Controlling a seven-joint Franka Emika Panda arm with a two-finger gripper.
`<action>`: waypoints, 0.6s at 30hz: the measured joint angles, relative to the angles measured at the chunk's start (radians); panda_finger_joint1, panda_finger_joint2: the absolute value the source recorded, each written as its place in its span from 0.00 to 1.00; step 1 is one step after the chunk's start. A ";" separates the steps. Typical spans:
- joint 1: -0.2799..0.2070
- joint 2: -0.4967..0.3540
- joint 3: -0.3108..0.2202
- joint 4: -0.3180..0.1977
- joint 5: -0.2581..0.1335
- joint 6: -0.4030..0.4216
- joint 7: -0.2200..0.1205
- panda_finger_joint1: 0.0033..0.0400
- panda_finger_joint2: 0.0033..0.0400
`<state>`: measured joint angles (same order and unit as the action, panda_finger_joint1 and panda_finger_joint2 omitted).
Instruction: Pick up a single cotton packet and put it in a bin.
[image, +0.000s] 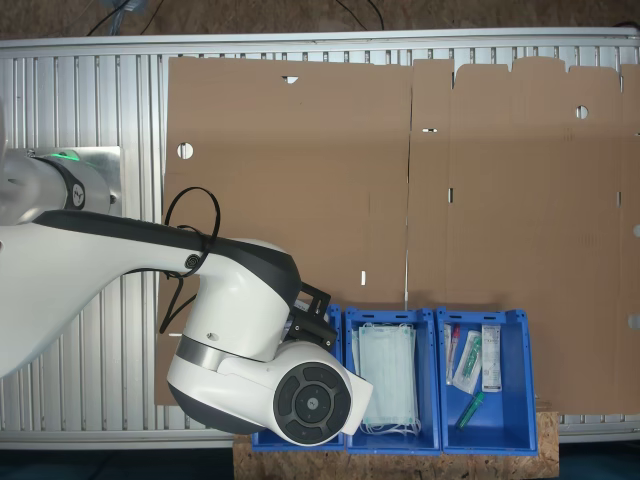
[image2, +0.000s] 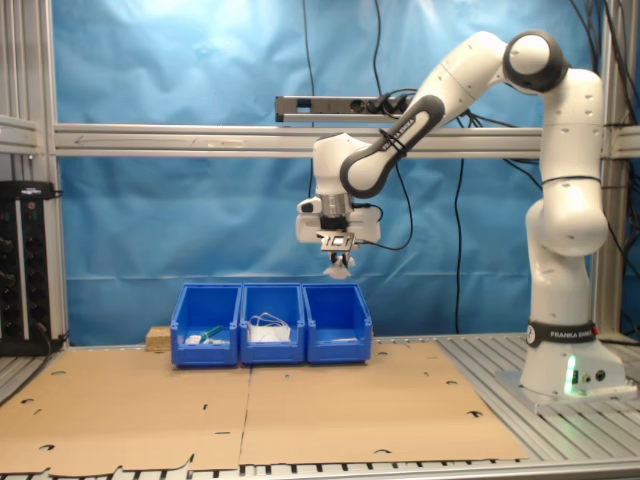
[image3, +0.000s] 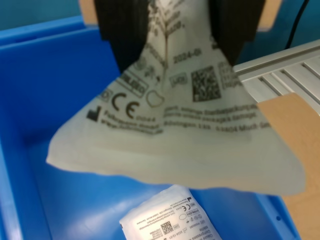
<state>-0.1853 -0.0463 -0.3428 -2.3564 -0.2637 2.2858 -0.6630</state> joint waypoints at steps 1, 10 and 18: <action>0.000 0.000 0.000 0.000 0.000 0.000 -0.002 0.12 0.12; 0.001 0.000 0.000 0.004 0.000 0.000 -0.017 0.12 0.12; 0.001 0.000 0.000 0.008 0.000 0.000 -0.024 0.12 0.12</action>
<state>-0.1844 -0.0463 -0.3426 -2.3480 -0.2637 2.2858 -0.6874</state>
